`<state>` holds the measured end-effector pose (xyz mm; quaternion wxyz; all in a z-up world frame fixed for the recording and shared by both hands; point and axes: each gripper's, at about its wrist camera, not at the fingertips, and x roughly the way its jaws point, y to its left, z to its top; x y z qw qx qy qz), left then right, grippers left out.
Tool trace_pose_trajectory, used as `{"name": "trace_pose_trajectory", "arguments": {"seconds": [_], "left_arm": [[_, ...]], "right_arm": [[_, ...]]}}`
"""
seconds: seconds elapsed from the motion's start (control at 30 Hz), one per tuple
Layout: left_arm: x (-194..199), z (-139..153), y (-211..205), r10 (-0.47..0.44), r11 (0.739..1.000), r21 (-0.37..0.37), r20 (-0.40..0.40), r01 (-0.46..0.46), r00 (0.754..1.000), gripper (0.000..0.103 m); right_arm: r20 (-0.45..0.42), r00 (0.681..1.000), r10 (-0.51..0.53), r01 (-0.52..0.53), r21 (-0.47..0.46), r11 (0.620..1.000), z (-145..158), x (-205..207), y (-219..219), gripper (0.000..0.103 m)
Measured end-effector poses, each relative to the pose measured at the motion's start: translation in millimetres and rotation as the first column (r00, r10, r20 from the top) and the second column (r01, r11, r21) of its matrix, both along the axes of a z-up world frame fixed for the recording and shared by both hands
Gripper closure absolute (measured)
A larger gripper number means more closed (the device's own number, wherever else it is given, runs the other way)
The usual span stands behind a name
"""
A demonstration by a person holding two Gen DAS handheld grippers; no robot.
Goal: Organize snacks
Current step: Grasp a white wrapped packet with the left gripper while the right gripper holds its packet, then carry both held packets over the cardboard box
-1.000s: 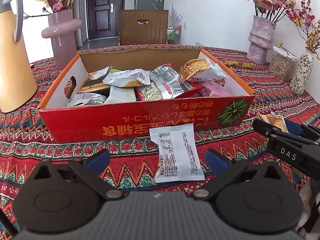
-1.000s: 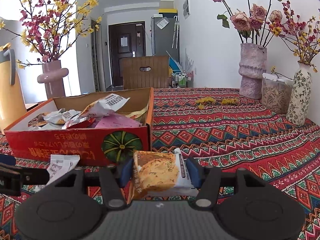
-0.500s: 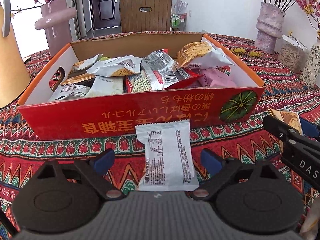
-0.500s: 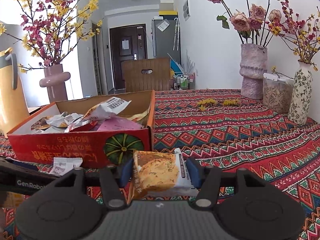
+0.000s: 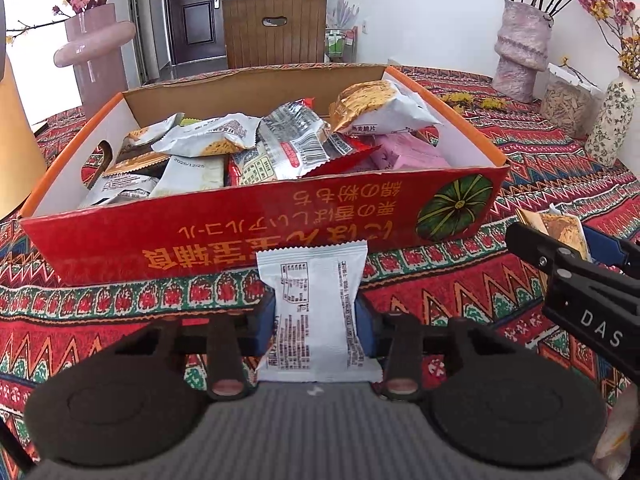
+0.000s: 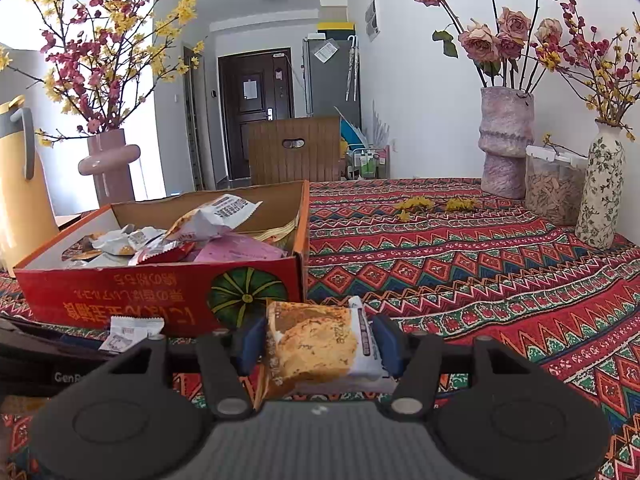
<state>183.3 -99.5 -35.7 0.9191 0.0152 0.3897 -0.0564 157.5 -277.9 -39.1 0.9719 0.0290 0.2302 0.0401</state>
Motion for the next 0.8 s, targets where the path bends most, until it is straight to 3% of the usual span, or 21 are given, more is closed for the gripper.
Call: {"name": "trace_pose_trajectory", "arguments": {"seconds": [0.5, 0.8], "left_arm": [[-28.2, 26.3, 8.6, -0.045, 0.998, -0.039, 0.093, 0.049, 0.995, 0.062], [-36.5, 55.1, 23.0, -0.032, 0.998, -0.054, 0.190, 0.043, 0.981, 0.062]], "right_arm": [[0.027, 1.000, -0.016, 0.016, -0.032, 0.999, 2.4, -4.4, 4.5, 0.046], [0.112, 0.994, 0.015, -0.014, -0.016, 1.000, 31.4, -11.2, 13.0, 0.046]]}}
